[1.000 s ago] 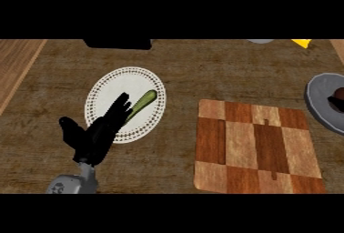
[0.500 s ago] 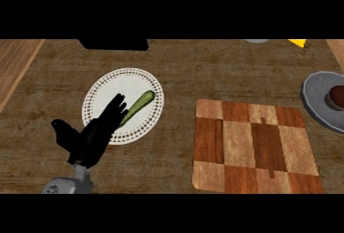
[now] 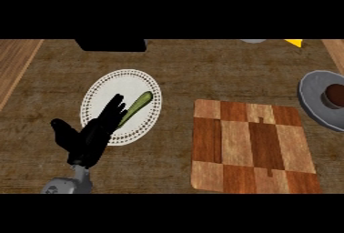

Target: Pick the cupcake from the cutting board and place it in the pan

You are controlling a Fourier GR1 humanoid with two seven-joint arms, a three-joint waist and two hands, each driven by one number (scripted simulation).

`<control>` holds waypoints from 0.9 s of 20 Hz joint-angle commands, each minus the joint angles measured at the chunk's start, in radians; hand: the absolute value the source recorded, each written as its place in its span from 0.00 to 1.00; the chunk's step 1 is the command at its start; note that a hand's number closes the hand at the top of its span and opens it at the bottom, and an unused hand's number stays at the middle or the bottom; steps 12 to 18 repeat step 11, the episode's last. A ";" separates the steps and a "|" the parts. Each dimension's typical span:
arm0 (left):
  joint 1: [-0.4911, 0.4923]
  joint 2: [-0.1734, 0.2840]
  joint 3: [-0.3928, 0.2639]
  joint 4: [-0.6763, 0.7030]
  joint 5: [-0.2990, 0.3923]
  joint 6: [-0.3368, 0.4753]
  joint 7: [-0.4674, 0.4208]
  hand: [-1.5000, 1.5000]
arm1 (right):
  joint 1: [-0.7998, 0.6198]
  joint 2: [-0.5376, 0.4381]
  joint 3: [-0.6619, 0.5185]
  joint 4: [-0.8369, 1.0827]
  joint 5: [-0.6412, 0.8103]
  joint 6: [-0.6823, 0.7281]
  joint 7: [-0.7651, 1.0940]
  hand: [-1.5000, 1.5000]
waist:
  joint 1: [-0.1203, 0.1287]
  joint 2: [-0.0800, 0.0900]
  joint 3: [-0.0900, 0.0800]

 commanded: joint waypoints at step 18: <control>0.010 -0.029 -0.017 -0.001 -0.041 0.027 -0.020 0.50 | 0.123 -0.010 0.033 -0.002 -0.005 0.148 -0.132 0.00 | -0.004 -0.006 -0.002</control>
